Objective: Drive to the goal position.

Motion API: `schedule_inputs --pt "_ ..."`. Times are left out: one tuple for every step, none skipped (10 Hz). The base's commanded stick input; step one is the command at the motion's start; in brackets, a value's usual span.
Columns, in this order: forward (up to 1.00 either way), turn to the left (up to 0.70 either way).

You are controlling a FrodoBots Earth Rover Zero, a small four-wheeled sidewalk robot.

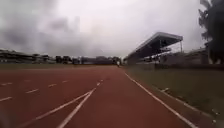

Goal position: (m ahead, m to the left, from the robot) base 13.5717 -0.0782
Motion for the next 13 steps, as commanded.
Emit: schedule_inputs --pt "0.7 0.0" --pt "0.7 0.0" --pt "0.7 0.0" --pt "0.7 0.0" --pt "0.7 0.0" --pt "0.7 0.0" --pt "0.7 0.0" --pt "0.7 0.0" --pt "0.7 0.0" --pt "0.7 0.0" --pt "0.7 0.0" --pt "0.7 0.0" --pt "0.7 0.0"
